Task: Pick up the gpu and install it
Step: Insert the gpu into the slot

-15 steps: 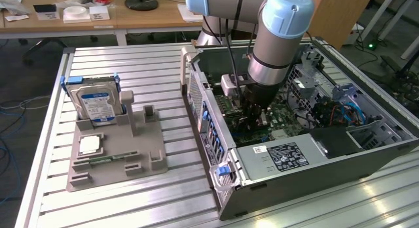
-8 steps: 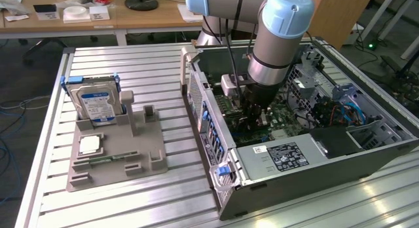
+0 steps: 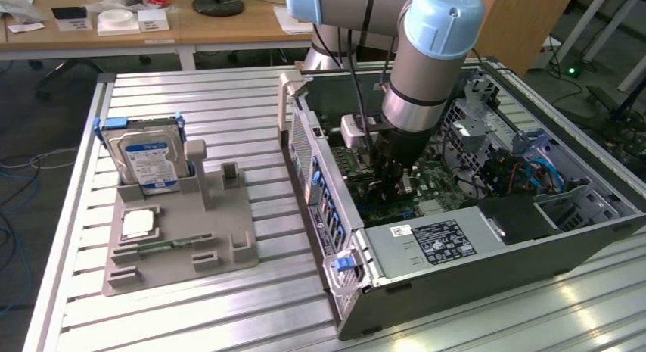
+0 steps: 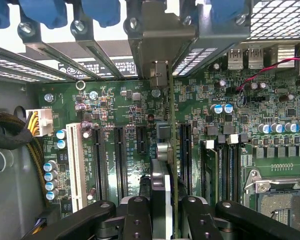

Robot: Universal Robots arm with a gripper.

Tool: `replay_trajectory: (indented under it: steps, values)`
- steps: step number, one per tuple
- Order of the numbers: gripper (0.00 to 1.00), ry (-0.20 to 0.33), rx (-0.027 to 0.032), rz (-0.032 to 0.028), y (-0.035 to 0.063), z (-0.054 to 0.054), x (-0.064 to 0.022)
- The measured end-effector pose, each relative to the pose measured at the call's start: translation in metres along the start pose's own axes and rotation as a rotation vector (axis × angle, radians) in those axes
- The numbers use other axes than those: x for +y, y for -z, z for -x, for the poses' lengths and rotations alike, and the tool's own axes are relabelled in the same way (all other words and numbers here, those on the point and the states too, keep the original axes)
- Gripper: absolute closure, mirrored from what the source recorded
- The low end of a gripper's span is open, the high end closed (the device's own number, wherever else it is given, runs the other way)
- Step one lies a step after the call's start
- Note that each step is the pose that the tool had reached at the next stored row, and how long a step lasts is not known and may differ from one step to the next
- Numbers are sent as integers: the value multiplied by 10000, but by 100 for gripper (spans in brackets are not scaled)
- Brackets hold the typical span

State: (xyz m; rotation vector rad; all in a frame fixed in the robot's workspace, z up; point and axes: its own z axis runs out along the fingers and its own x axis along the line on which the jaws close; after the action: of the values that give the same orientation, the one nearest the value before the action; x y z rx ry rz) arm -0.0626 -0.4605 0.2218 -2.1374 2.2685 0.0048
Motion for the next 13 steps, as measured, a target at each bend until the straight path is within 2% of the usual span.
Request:
replay_trajectory:
  steps: [13]
  values:
    - [72,0,-1,0,-21,0,0]
